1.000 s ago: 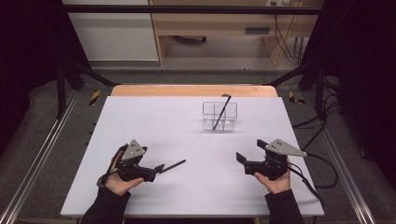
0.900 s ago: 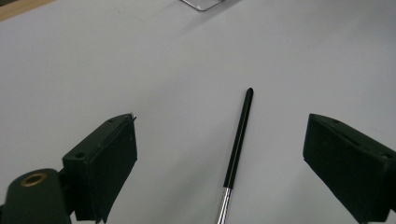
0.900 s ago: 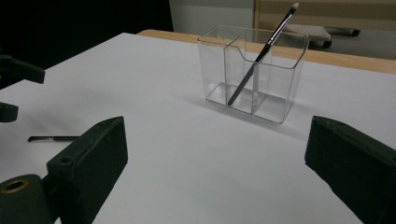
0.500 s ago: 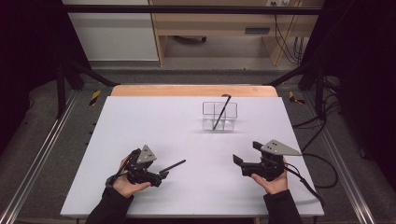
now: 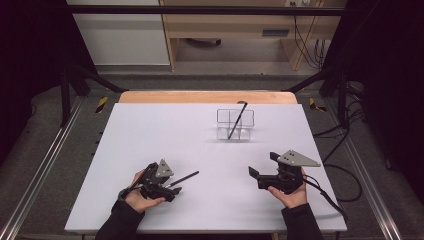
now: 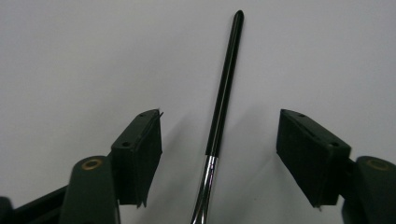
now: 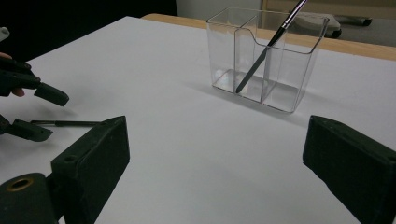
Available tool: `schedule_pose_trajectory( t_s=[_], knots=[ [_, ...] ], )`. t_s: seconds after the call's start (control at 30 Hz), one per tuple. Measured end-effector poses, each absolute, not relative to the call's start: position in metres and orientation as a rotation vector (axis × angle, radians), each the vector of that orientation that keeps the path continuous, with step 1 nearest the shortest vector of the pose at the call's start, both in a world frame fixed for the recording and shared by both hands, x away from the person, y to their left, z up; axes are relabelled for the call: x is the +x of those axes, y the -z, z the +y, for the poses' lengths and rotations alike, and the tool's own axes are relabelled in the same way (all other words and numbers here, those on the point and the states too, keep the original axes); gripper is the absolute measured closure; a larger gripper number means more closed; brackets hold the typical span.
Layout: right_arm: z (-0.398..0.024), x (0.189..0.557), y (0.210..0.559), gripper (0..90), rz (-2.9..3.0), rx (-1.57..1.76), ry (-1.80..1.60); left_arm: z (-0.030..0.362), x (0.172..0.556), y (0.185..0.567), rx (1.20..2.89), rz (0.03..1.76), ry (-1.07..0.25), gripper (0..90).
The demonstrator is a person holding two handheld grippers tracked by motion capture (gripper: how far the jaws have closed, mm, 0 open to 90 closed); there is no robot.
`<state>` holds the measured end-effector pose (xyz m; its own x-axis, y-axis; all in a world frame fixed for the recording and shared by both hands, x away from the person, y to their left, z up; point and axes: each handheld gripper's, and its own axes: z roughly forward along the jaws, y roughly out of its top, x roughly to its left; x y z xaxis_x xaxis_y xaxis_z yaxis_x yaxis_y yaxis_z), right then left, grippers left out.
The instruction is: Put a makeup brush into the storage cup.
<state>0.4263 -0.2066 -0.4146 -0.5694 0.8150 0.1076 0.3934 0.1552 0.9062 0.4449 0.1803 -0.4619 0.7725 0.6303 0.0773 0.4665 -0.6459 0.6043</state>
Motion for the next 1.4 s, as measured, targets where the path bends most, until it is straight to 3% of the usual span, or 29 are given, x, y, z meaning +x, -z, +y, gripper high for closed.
schedule_pose_trajectory(
  t_s=[0.63,1.4],
  knots=[
    [-0.2054,0.4268,0.4162,7.6,2.045,1.144,-1.381,0.1780,0.4463,0.4633,2.409,0.854,-0.293,63.1],
    [-0.2046,0.4270,0.4170,7.5,2.048,1.145,-1.379,0.1751,0.4439,0.4610,2.416,0.907,-0.282,82.6]
  ],
)
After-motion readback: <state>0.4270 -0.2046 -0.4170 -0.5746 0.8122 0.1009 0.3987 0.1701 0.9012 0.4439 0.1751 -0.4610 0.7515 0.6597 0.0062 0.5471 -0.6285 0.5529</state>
